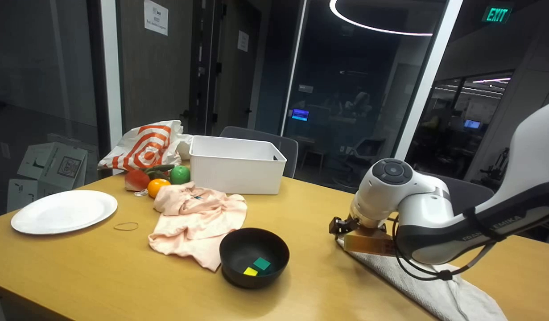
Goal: Fold the towel into a triangle thrice.
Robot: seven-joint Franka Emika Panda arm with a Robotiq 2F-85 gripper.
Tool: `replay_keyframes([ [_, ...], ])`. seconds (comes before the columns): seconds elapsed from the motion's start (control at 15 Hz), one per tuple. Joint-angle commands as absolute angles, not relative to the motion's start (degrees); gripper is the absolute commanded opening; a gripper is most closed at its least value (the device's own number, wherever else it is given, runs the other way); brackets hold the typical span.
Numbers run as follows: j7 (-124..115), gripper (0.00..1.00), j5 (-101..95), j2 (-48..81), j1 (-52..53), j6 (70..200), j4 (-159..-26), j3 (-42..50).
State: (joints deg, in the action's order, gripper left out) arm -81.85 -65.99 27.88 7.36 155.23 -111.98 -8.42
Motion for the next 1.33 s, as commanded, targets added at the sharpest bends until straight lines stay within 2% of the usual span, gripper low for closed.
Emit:
replay_keyframes([
  [0.0, -78.9, 1.00, -65.9, 33.2, 6.2, 158.4, -106.2, -8.5],
  [0.13, -76.6, 1.00, -63.9, 35.2, 5.0, 158.7, -105.5, -9.3],
  [0.2, -76.2, 0.96, -64.2, 35.9, 4.6, 159.8, -105.3, -9.4],
  [0.27, -76.3, 0.74, -64.3, 36.3, 4.4, 160.7, -105.1, -9.5],
  [0.4, -76.3, 0.70, -64.8, 36.3, 4.2, 162.0, -104.8, -9.5],
  [0.8, -77.6, 0.22, -64.6, 34.8, 4.5, 163.5, -105.0, -9.5],
  [0.93, -77.9, 0.09, -64.2, 34.1, 4.6, 162.7, -105.3, -9.5],
  [1.13, -80.7, 0.03, -65.1, 31.8, 4.9, 163.3, -105.8, -8.7],
  [1.27, -83.2, 0.07, -65.8, 29.9, 5.2, 162.9, -106.2, -7.8],
])
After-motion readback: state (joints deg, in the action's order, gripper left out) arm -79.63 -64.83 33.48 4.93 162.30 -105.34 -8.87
